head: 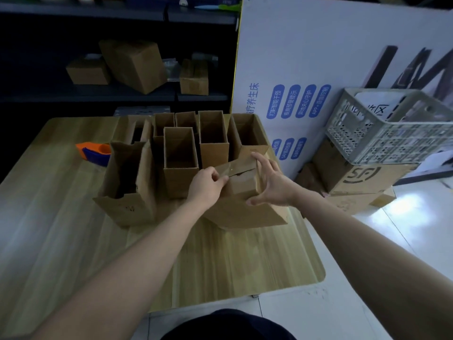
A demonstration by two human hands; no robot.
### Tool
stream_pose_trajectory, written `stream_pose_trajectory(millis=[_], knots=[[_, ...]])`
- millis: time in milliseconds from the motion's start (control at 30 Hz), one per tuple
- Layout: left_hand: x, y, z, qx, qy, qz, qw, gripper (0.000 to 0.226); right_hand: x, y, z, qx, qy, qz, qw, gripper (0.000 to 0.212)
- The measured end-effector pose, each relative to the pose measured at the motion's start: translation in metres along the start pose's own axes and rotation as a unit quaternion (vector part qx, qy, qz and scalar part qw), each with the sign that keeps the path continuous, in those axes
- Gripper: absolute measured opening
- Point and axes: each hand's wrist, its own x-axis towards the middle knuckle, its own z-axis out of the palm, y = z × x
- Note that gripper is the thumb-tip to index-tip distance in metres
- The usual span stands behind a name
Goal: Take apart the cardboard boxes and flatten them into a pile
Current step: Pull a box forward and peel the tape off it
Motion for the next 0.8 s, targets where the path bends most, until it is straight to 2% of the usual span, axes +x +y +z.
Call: stream_pose_trajectory(millis=[67, 100, 167, 233, 333, 433, 500, 600, 700, 800], knots=[[-0.002, 0.009, 0.002, -0.005, 0.005, 0.039, 0.999, 0.021, 0.000, 0.001, -0.004, -0.041, -0.002, 0.000, 0.999, 0.117], [-0.003, 0.013, 0.004, -0.003, 0.008, 0.056, 0.998, 0.020, 0.001, 0.000, -0.007, -0.101, -0.002, -0.001, 0.995, 0.117], [-0.004, 0.018, 0.008, 0.012, 0.007, 0.079, 0.997, 0.018, 0.003, -0.003, -0.012, -0.241, -0.017, -0.001, 0.970, 0.120], [-0.005, 0.021, 0.011, 0.011, -0.006, 0.090, 0.996, 0.015, 0.003, -0.008, -0.016, -0.309, -0.055, 0.024, 0.949, 0.123], [-0.010, 0.030, 0.013, 0.002, -0.023, 0.110, 0.994, 0.013, 0.001, -0.014, -0.016, -0.318, -0.092, 0.081, 0.940, 0.124], [-0.010, 0.029, 0.016, -0.058, -0.020, 0.078, 0.995, 0.013, -0.006, -0.004, -0.012, -0.357, -0.058, 0.087, 0.928, 0.122], [-0.004, 0.014, 0.005, -0.102, 0.026, 0.013, 0.994, 0.012, -0.013, 0.017, -0.013, -0.329, -0.042, 0.087, 0.939, 0.117], [0.001, -0.018, -0.017, -0.085, 0.118, -0.065, 0.987, 0.010, -0.026, 0.053, -0.009, -0.298, -0.048, 0.111, 0.947, 0.123], [-0.004, -0.030, -0.015, -0.092, 0.123, -0.095, 0.983, 0.004, -0.020, 0.054, 0.001, -0.293, -0.066, 0.106, 0.948, 0.124], [-0.009, -0.027, 0.004, -0.057, 0.122, -0.075, 0.988, 0.007, -0.006, 0.034, 0.014, -0.279, -0.078, 0.075, 0.954, 0.123]])
